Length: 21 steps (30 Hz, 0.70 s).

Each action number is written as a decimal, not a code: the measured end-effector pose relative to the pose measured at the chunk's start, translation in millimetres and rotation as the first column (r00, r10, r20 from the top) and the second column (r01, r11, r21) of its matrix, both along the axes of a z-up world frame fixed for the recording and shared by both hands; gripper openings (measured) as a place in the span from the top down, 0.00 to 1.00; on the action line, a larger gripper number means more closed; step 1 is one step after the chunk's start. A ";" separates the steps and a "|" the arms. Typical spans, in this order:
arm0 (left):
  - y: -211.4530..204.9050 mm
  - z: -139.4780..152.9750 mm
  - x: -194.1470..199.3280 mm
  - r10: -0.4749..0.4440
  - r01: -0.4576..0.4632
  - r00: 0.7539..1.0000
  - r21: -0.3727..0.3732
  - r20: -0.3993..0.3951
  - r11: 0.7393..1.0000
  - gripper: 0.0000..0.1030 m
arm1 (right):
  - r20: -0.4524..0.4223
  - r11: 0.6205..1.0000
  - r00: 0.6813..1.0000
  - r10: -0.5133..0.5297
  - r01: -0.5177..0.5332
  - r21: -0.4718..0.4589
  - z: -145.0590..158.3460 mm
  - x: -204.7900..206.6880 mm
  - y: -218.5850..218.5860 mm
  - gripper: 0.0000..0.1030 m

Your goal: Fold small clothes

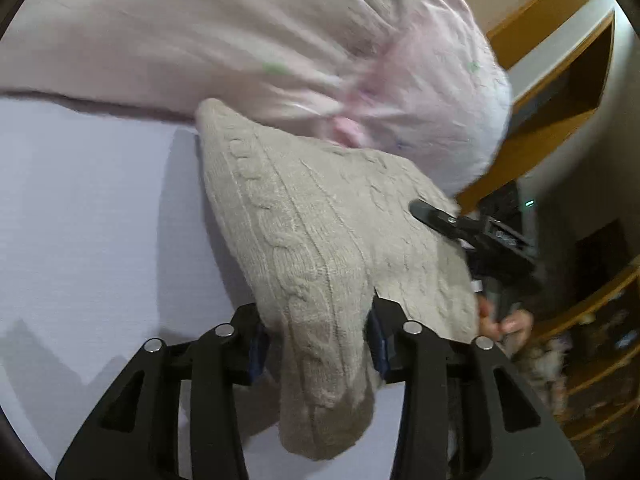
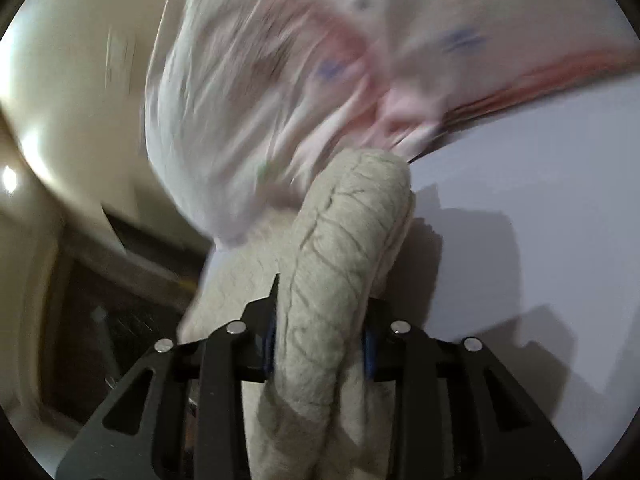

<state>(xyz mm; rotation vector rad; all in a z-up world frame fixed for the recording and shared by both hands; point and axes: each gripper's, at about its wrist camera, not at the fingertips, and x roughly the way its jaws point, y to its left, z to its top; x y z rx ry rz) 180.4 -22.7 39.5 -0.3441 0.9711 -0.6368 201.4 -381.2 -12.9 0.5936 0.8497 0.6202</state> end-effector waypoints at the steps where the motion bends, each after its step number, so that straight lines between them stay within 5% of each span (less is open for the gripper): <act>1: 9.1 -3.3 0.4 0.034 -0.034 0.999 0.063 0.002 0.997 0.52 | -0.011 0.997 1.000 0.009 -0.009 -0.070 -1.1 2.5 12.8 0.59; 3: 23.1 -6.4 -1.8 0.080 -0.080 0.997 0.107 0.008 0.991 0.48 | -0.001 0.983 1.000 -0.031 0.030 -0.179 0.1 1.7 25.2 0.46; 6: 32.8 15.0 -20.1 0.164 -0.181 0.975 0.111 0.147 0.977 0.46 | 0.081 0.983 0.992 -0.098 0.110 -0.148 12.7 -11.5 8.6 0.41; 8: 30.4 32.9 -34.8 0.186 -0.211 0.949 0.077 0.253 0.974 0.38 | 0.103 0.985 0.989 -0.106 0.119 -0.123 15.2 -15.4 3.8 0.41; 9: 25.7 37.1 -37.8 0.176 -0.199 0.946 0.059 0.272 0.978 0.36 | 0.097 0.982 0.991 -0.090 0.104 -0.155 13.0 -13.9 8.5 0.51; 10: 16.6 39.2 -38.5 0.149 -0.170 0.948 0.052 0.282 0.984 0.36 | 0.088 0.976 0.993 -0.074 0.091 -0.200 8.8 -11.8 14.3 0.67; 12: -7.2 33.9 -32.6 0.075 -0.098 0.962 0.077 0.263 0.992 0.36 | 0.120 0.964 0.988 -0.100 0.126 -0.233 6.1 -8.8 26.1 0.80; 16: -28.6 15.6 -21.7 0.025 -0.055 0.971 0.122 0.237 0.991 0.45 | 0.233 0.938 0.952 -0.200 0.255 -0.234 21.9 -8.0 18.4 0.82; 19: -27.6 11.0 -20.6 0.024 -0.052 0.971 0.114 0.237 0.992 0.47 | 0.131 0.918 0.970 -0.203 0.235 -0.319 1.4 6.1 21.3 0.79; 21: -28.5 11.5 -21.0 0.026 -0.057 0.971 0.124 0.237 0.991 0.47 | 0.116 0.914 0.967 -0.228 0.254 -0.317 3.9 8.6 16.5 0.65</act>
